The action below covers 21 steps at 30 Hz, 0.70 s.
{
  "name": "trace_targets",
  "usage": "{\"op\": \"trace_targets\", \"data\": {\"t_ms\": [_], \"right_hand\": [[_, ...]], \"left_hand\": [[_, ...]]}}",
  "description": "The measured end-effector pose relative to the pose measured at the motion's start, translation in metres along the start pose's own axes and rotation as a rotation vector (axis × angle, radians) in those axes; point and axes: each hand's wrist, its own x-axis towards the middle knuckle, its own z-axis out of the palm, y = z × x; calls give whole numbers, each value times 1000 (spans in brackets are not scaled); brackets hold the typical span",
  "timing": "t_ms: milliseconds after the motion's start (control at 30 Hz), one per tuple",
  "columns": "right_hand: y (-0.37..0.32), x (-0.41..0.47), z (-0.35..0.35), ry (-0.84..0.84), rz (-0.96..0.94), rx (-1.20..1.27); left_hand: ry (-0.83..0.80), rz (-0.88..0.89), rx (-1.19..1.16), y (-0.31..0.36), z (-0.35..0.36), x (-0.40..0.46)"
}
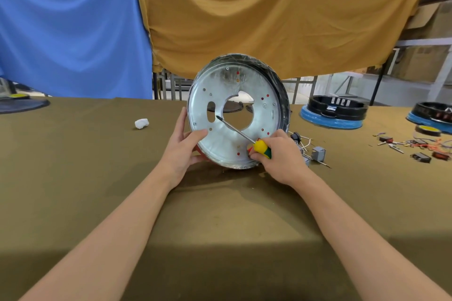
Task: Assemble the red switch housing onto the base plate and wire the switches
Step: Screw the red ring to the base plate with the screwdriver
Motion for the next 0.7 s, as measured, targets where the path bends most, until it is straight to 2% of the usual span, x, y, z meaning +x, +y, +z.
{"op": "trace_targets", "data": {"t_ms": [467, 700], "right_hand": [[-1, 3, 2, -95, 61, 9], [-2, 5, 5, -23, 109, 74]], "left_hand": [[-27, 13, 11, 2, 3, -3], [-47, 29, 37, 3, 4, -3]]}}
